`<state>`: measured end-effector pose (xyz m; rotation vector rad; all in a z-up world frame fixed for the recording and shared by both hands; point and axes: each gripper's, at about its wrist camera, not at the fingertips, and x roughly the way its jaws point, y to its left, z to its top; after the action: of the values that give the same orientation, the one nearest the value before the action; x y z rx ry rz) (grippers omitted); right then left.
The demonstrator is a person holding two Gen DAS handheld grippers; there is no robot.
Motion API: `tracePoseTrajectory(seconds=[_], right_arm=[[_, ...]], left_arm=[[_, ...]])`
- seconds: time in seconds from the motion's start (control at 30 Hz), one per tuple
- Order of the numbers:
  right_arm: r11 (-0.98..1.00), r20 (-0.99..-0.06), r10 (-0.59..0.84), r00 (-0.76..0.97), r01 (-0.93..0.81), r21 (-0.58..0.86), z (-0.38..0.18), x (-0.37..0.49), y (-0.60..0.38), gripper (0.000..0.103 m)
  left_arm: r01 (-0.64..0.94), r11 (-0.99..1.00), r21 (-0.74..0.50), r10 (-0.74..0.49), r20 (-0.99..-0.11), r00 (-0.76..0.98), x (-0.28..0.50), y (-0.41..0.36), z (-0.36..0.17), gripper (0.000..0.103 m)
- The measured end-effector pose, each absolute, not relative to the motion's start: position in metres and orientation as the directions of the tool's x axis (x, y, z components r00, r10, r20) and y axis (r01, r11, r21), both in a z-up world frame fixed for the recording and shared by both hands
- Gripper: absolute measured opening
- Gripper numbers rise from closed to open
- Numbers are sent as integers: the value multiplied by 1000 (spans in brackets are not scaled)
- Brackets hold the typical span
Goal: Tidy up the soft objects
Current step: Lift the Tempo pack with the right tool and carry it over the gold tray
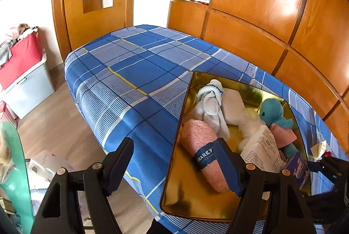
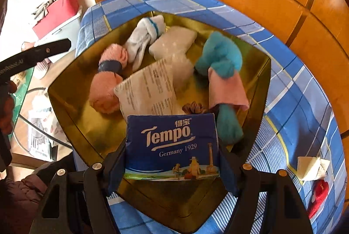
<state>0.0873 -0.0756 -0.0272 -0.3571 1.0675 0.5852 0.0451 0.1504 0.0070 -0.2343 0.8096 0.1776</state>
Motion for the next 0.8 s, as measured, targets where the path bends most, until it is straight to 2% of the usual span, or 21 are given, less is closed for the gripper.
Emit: tracePoseTrajectory(seconds=[0.8], right_arm=[[818, -882, 291, 372, -575, 27, -32, 79, -83, 76]], left_arm=[[-158, 983, -91, 41, -730, 682, 37, 118, 10, 76]])
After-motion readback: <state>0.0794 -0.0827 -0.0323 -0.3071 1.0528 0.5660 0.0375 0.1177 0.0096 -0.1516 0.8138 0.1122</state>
